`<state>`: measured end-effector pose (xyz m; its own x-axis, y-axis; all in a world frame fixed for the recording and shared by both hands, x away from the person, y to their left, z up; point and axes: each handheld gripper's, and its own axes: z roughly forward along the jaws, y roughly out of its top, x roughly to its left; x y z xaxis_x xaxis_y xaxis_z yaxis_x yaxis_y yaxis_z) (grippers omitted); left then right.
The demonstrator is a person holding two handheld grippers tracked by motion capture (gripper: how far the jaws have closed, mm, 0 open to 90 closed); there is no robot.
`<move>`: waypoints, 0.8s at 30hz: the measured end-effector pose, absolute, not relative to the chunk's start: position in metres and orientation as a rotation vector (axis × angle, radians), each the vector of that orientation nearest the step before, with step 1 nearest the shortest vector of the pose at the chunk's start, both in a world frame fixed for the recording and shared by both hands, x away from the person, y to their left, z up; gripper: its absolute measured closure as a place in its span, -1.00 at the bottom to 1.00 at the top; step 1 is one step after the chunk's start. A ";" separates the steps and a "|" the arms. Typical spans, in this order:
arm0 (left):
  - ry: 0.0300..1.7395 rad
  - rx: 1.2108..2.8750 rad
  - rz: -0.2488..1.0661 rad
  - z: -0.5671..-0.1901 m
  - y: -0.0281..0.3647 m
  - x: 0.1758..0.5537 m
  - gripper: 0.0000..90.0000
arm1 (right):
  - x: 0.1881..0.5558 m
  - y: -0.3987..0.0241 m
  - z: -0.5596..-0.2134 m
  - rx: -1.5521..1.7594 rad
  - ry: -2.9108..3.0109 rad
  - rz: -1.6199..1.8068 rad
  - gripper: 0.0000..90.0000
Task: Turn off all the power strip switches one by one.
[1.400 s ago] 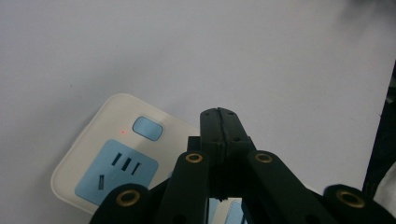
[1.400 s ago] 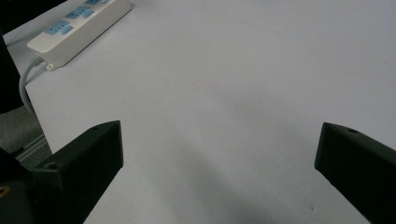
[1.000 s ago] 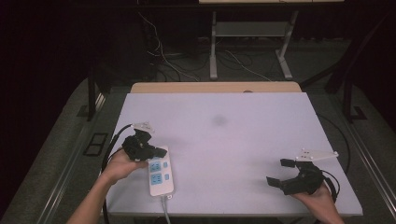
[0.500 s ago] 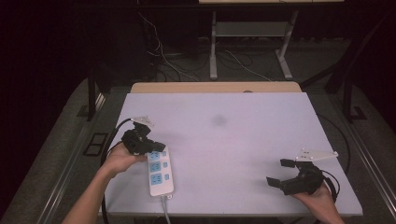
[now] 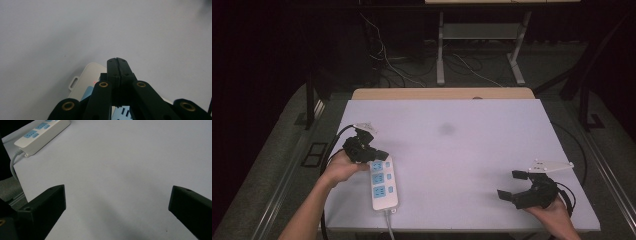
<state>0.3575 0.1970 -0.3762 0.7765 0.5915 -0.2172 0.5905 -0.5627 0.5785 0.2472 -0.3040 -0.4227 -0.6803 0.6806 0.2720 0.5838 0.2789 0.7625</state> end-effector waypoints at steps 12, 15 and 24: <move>0.867 2.365 -0.016 -0.386 0.192 0.362 0.98 | 0.247 -0.303 -0.423 1.201 2.432 1.365 -0.98; 0.868 2.375 -0.022 -0.389 0.192 0.363 0.98 | 0.248 -0.303 -0.424 1.199 2.433 1.364 -0.98; 0.884 2.387 -0.031 -0.397 0.192 0.365 0.98 | 0.248 -0.303 -0.424 1.202 2.433 1.362 -0.98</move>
